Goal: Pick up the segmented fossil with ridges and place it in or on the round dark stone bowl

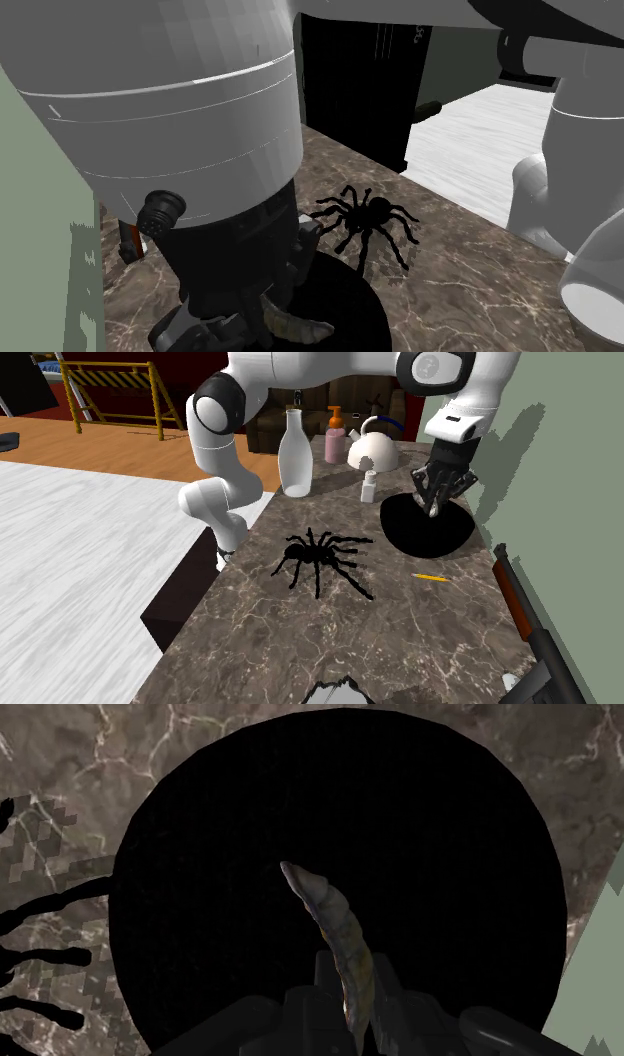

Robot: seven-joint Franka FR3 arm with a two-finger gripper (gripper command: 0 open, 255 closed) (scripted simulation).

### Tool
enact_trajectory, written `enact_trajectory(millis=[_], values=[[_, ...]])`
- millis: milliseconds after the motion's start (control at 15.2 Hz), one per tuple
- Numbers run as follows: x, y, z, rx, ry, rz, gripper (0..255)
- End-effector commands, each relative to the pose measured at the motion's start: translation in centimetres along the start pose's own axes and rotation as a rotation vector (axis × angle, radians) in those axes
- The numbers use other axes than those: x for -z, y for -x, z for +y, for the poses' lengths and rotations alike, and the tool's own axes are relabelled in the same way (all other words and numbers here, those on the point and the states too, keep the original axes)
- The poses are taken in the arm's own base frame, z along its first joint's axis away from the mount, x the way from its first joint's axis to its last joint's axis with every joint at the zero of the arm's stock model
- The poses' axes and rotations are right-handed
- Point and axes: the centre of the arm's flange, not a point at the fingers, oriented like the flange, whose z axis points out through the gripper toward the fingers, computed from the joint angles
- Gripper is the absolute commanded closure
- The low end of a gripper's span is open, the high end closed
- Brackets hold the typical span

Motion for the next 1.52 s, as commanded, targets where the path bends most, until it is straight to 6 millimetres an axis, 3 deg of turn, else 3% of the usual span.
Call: enact_trajectory(millis=[0,264,330,660,924,1452], values=[[-0.1,0.0,0.0,0.000,0.000,0.000,255],[-0.1,0.0,0.0,0.000,0.000,0.000,255],[-0.1,0.0,0.0,0.000,0.000,0.000,0],[-0.1,0.0,0.0,0.000,0.000,0.000,0],[4.9,0.0,0.0,0.000,0.000,0.000,0],[4.9,0.0,0.0,0.000,0.000,0.000,0]])
